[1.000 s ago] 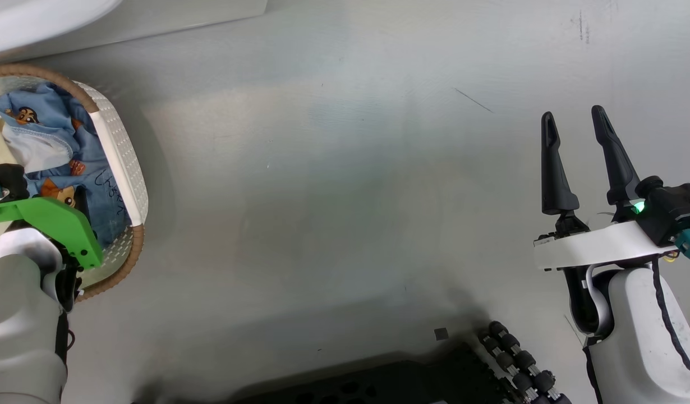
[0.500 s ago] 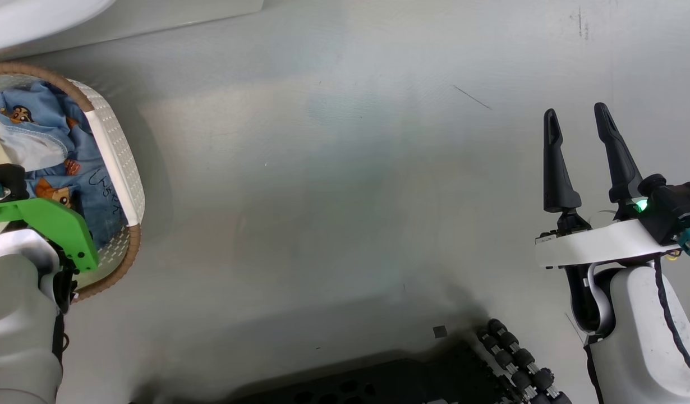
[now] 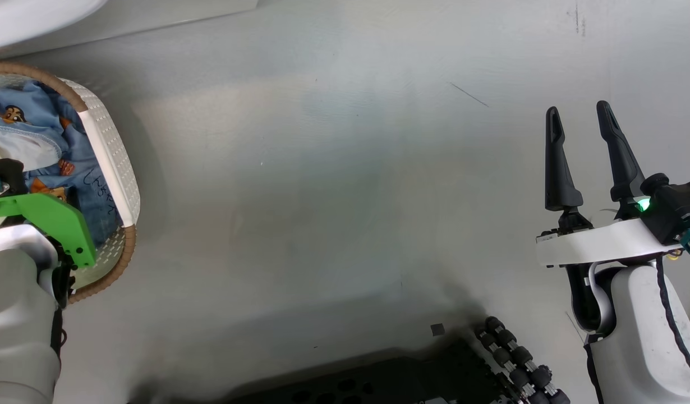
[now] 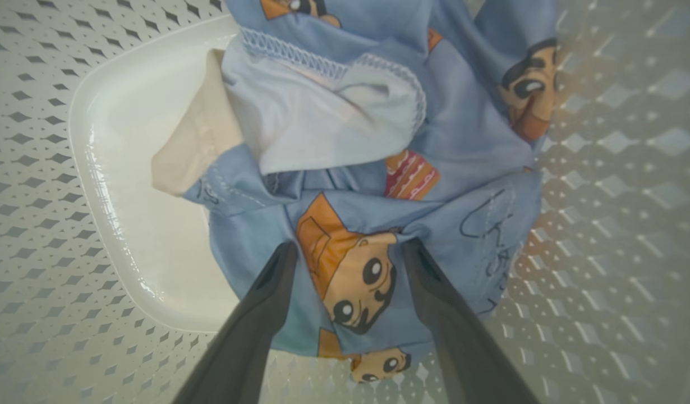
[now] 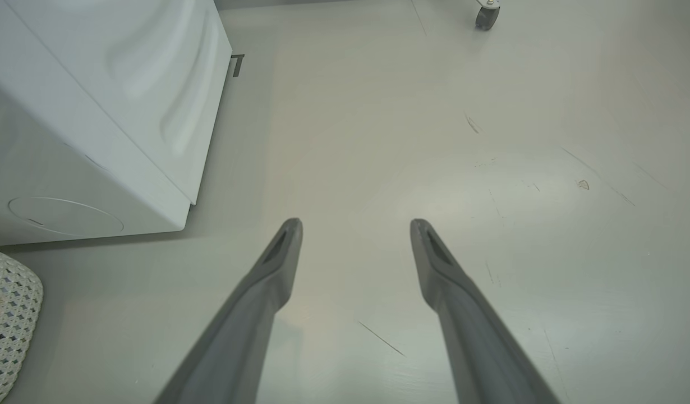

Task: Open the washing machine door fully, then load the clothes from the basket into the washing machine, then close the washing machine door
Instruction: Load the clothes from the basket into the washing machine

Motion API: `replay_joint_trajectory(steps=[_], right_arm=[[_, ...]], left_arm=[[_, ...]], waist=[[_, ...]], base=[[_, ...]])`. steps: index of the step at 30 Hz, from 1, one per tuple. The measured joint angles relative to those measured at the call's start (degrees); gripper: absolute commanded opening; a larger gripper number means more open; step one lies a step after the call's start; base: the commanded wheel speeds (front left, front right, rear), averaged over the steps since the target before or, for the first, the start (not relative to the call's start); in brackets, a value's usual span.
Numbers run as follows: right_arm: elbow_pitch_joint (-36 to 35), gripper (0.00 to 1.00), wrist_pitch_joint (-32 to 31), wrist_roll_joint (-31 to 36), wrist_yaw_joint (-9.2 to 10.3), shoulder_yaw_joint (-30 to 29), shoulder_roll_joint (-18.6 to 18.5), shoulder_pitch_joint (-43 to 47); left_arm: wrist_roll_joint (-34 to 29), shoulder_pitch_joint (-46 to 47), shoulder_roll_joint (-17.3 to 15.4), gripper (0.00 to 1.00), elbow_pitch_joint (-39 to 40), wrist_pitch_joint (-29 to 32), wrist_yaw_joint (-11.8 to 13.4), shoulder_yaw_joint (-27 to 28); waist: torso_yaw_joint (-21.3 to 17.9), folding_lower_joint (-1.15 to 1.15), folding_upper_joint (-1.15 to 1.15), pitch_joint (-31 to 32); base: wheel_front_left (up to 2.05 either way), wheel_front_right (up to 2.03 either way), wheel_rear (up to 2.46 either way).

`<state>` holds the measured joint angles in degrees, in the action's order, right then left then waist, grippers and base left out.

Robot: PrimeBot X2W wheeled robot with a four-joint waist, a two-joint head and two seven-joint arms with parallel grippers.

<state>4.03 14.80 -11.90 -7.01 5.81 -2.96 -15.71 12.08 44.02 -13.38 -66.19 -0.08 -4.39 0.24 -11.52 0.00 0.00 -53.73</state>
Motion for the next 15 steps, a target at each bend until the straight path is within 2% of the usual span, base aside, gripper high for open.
replay_joint_trajectory(steps=[15], right_arm=[[-0.67, 1.0, 0.0, 0.0, 0.0, -0.18, 0.18, 0.02]], left_arm=[[-0.15, 2.11, -0.3, 1.0, -1.36, -0.07, 0.23, -0.26]], waist=[[-0.11, 0.0, 0.0, -1.47]], base=[[0.0, 0.0, 0.0]])
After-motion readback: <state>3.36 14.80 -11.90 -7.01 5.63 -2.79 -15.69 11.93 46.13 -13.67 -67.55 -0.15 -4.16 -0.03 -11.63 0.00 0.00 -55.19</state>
